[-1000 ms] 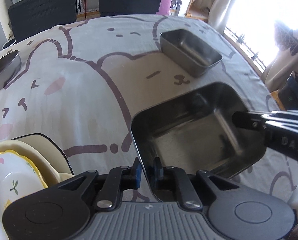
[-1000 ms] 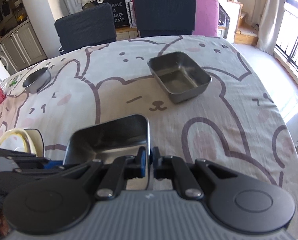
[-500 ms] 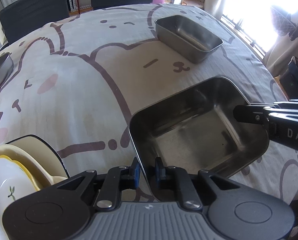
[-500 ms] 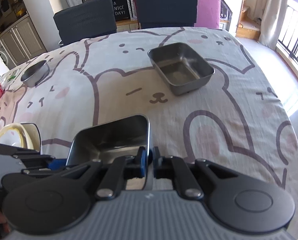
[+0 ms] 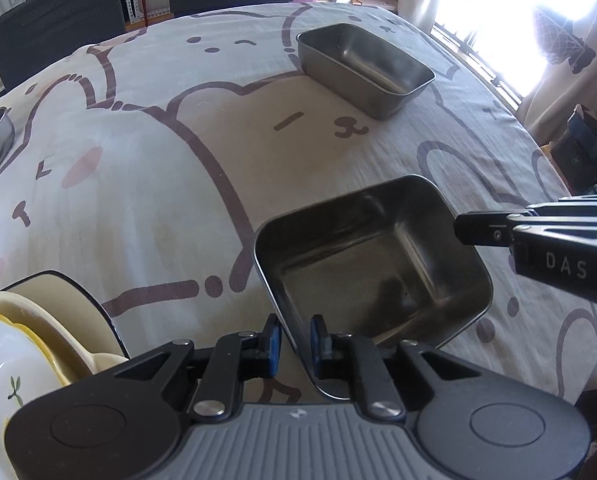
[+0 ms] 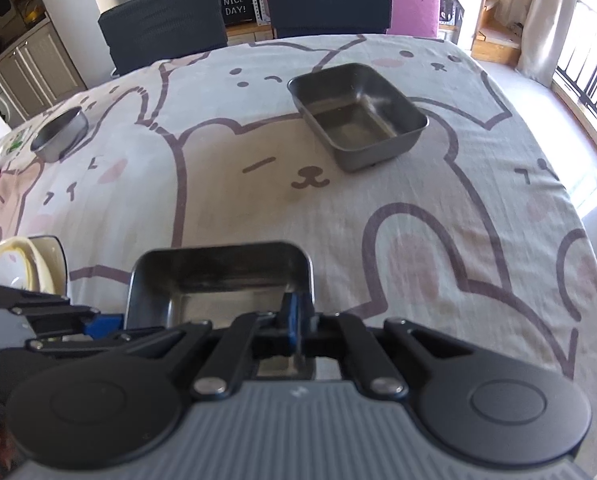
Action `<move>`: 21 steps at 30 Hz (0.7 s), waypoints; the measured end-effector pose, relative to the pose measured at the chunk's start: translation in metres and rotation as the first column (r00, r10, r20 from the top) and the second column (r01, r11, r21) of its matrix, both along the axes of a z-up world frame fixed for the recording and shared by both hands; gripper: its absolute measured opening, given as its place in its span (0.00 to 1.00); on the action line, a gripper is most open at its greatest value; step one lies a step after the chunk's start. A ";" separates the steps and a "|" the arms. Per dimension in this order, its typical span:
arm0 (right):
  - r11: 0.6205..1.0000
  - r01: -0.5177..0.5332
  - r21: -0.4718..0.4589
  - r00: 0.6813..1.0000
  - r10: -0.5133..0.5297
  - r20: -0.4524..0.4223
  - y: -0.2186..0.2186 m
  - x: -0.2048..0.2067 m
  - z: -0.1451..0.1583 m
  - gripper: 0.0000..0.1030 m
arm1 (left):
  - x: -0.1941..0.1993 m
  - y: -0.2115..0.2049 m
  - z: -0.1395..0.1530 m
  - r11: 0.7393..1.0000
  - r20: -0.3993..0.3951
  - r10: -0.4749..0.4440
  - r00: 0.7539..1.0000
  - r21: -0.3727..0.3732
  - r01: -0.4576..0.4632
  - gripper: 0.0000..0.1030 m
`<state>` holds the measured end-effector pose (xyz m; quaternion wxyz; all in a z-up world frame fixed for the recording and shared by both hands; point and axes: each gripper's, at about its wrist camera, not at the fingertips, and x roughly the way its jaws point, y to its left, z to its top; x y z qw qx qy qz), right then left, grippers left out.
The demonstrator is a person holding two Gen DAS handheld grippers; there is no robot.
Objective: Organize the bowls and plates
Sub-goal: 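Hold the square tray with both grippers above the cloth beside the stack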
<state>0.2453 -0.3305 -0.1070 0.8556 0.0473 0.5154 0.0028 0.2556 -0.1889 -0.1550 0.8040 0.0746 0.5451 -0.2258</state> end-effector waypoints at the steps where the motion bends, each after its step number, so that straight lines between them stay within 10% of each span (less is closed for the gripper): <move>1: 1.000 -0.003 -0.005 1.000 0.003 -0.003 0.001 0.000 -0.001 0.02 | 0.000 0.000 0.000 1.000 0.000 0.000 1.000 0.000 0.000 0.15; 21: 0.998 -0.006 0.066 1.000 0.006 -0.004 -0.011 -0.004 -0.004 0.16 | -0.002 0.010 0.012 1.000 0.027 -0.001 1.000 -0.022 0.002 0.33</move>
